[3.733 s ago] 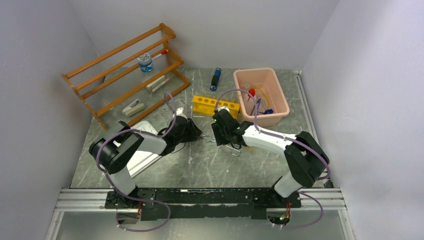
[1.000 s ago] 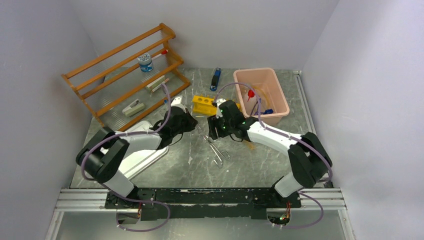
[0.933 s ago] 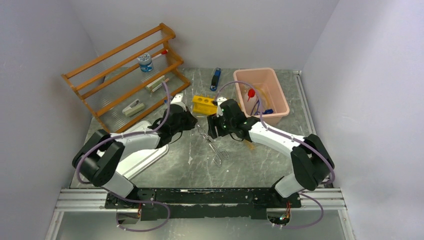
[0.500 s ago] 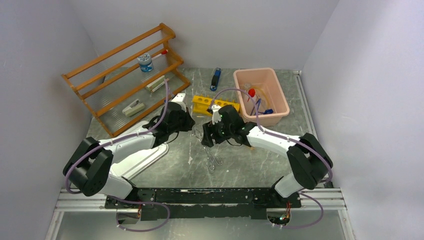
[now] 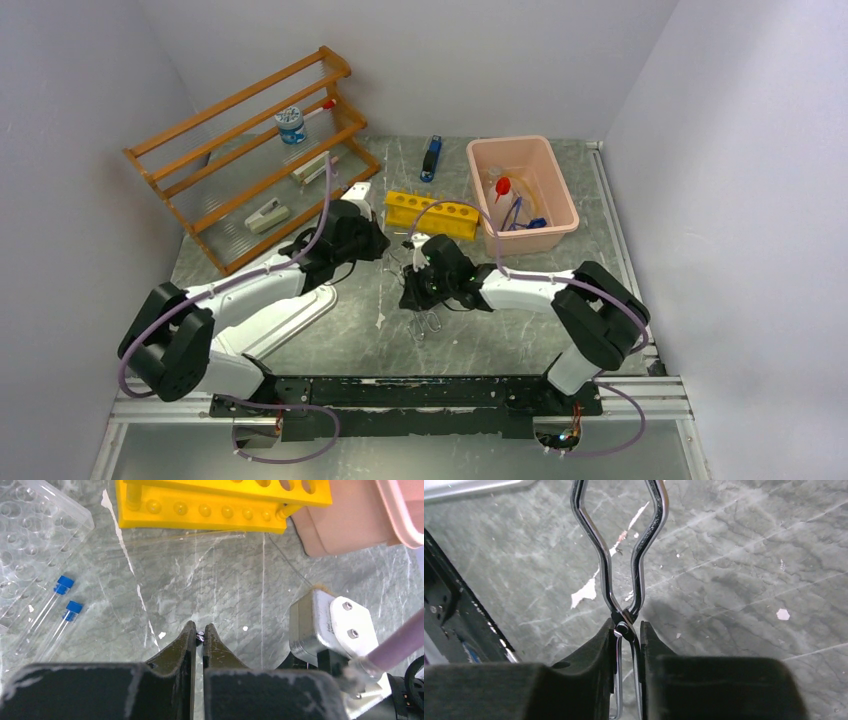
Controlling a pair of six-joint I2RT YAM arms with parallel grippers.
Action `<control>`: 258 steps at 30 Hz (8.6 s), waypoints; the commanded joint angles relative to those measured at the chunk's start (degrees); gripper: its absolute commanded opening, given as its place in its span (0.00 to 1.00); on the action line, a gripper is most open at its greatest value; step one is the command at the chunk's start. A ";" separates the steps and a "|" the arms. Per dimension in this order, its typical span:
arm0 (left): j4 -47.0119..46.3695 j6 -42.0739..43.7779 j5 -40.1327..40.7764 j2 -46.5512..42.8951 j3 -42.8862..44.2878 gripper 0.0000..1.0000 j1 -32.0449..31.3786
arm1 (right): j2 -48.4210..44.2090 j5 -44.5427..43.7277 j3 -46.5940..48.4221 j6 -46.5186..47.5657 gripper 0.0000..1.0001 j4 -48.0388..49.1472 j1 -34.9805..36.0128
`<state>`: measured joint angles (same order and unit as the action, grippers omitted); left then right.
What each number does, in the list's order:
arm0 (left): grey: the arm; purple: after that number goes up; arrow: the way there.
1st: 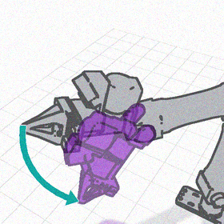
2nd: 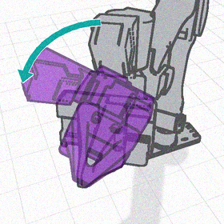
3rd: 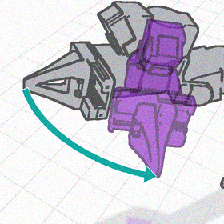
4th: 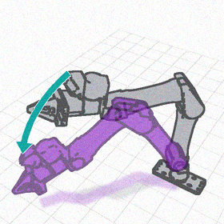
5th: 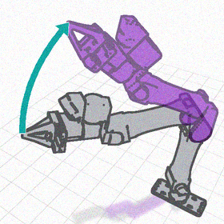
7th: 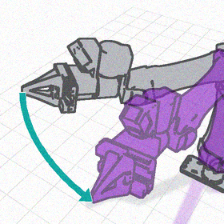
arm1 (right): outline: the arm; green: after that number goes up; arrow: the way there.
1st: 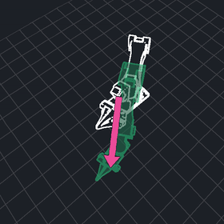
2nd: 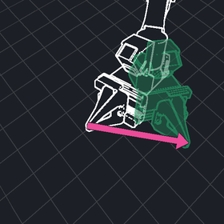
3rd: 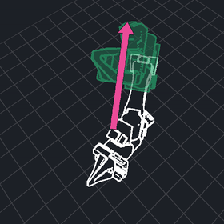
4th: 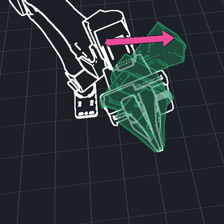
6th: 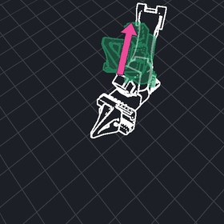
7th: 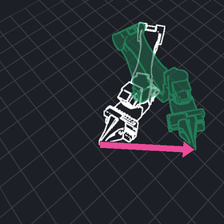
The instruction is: Organize the chemistry lab equipment
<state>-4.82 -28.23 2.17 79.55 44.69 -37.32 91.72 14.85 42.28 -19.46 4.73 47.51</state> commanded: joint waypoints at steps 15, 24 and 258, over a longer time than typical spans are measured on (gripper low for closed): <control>17.85 3.01 4.72 -9.92 18.91 0.77 4.55 | -12.05 -19.44 18.46 6.20 0.00 -18.39 -3.10; 22.30 7.55 1.73 -15.56 24.04 0.79 5.77 | -8.74 -30.41 35.63 10.95 0.00 -28.46 -15.37; 24.05 4.56 -8.90 -12.34 14.19 0.84 10.34 | 4.92 -32.98 23.69 30.88 0.01 -6.38 -37.94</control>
<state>20.82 -24.84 -5.23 67.83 57.65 -27.42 95.68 -17.37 64.66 9.56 -3.53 10.52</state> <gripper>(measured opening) 0.837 0.010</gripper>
